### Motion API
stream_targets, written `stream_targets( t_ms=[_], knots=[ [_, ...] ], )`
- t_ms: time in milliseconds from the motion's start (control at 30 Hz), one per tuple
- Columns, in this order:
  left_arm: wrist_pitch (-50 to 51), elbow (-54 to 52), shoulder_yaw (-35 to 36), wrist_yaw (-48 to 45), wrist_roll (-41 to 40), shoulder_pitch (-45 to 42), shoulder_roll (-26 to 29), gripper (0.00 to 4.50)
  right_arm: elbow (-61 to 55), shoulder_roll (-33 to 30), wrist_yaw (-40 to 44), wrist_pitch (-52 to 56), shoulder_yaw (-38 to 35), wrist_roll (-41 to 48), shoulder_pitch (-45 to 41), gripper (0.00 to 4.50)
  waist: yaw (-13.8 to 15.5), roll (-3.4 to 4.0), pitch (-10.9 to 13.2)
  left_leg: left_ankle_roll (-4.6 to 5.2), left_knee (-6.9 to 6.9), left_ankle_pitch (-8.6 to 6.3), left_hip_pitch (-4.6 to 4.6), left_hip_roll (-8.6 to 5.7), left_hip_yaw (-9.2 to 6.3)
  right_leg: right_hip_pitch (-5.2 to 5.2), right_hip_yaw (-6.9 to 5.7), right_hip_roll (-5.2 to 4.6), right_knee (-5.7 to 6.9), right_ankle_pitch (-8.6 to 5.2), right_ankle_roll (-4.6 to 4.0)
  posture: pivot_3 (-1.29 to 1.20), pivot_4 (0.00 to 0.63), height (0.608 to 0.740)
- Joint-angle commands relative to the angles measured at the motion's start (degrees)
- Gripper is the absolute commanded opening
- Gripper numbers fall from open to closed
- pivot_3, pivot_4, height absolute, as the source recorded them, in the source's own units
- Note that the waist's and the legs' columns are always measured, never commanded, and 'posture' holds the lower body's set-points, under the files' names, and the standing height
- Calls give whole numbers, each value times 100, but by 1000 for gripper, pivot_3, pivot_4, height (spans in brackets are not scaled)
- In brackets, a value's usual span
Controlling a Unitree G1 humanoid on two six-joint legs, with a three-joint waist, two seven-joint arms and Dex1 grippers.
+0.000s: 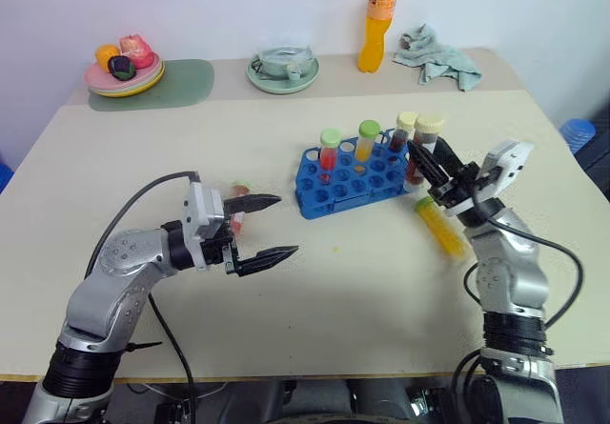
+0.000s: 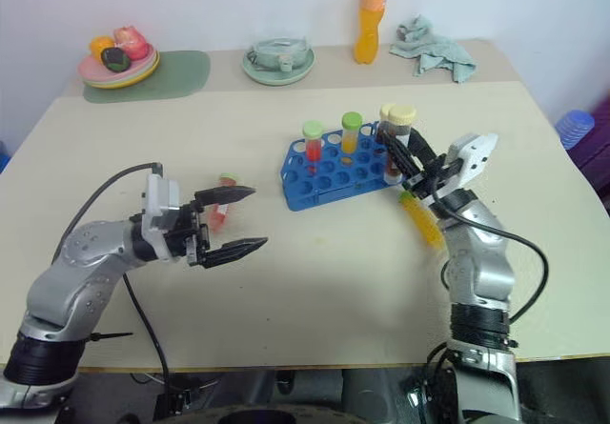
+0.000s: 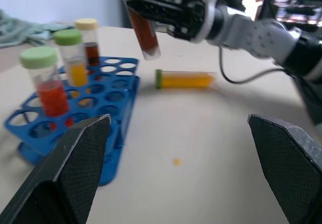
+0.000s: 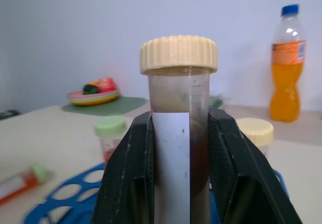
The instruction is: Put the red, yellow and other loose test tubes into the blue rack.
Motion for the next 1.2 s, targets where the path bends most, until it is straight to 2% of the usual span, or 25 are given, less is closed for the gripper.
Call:
stream_targets(
  t_ms=[33, 200, 400, 867, 1200],
  knots=[
    [-245, -52, -69, 384, 272, 93, -258, 4500, 471, 184, -20, -987, 43, -117, -315, 788, -4, 0, 0, -1, 1, 1, 1, 0, 0, -1, 1, 0, 6, 1, 0, 0, 150, 739],
    [-149, -106, -107, 654, 305, 139, -471, 4500, 1445, 279, -193, -1980, 40, -346, -733, 788, -5, 0, 0, -9, 2, 5, 5, -1, 0, -9, 2, 1, 38, 1, 1, 0, 150, 739],
    [-148, -86, 26, 636, 259, 132, -374, 4500, 2402, 251, -181, -2667, -83, -204, -1136, 788, -41, 0, 0, -15, -1, 9, 15, 0, 0, -9, 5, 4, 50, 0, -1, 0, 150, 739],
    [-298, -228, -69, 806, 416, 303, -455, 4500, 3692, 257, 18, -3200, -180, 15, -1538, 788, -113, 0, 0, -17, -7, 10, 20, 1, -1, -8, 9, 7, 52, -1, -2, 0, 150, 739],
    [-319, -222, -115, 862, 441, 311, -470, 4500, 4135, 260, 133, -3283, -247, 33, -1608, 788, -115, -1, -1, -17, -7, 9, 33, 1, -2, 2, 13, 7, 51, -1, -2, 0, 150, 739]
  ],
)
